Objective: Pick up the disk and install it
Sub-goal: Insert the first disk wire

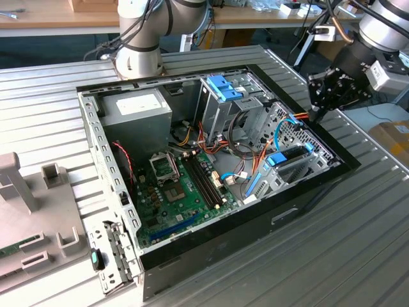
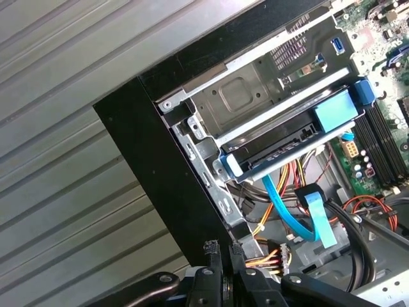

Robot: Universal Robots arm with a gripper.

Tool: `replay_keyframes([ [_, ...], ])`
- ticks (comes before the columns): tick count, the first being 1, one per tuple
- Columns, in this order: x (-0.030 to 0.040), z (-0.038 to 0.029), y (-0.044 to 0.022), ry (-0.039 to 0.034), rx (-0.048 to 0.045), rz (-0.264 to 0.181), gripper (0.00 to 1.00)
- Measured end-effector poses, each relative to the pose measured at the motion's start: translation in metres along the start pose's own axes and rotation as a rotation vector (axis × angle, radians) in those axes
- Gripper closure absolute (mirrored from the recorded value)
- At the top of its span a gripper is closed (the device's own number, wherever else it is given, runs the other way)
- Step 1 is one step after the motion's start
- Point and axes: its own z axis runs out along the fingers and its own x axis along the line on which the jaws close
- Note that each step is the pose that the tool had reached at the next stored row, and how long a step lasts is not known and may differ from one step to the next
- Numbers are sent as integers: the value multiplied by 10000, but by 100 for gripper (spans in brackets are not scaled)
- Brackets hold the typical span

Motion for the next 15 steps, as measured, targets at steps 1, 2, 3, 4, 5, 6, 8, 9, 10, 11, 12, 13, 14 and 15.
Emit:
replay_keyframes([
  [1,0,-25,-3,16,10,-3,84],
  [2,-1,-48,-4,39,22,-4,84],
  [3,-3,-59,-4,62,37,-6,84],
  [4,-3,-58,-4,67,43,-7,84],
  [5,-3,-58,-4,68,43,-8,84],
  [6,-4,-59,-4,70,42,-9,84],
  [8,-84,-66,46,109,64,-12,84],
  [9,-102,-67,57,112,66,-12,84],
  [10,-120,-68,67,116,68,-12,84],
  [11,-173,-72,99,124,73,-14,84],
  [12,-220,-75,127,130,76,-14,84],
  [13,-248,-77,143,132,78,-11,84],
  [14,-280,-79,162,134,78,-4,84],
  [15,-308,-81,178,136,78,5,84],
])
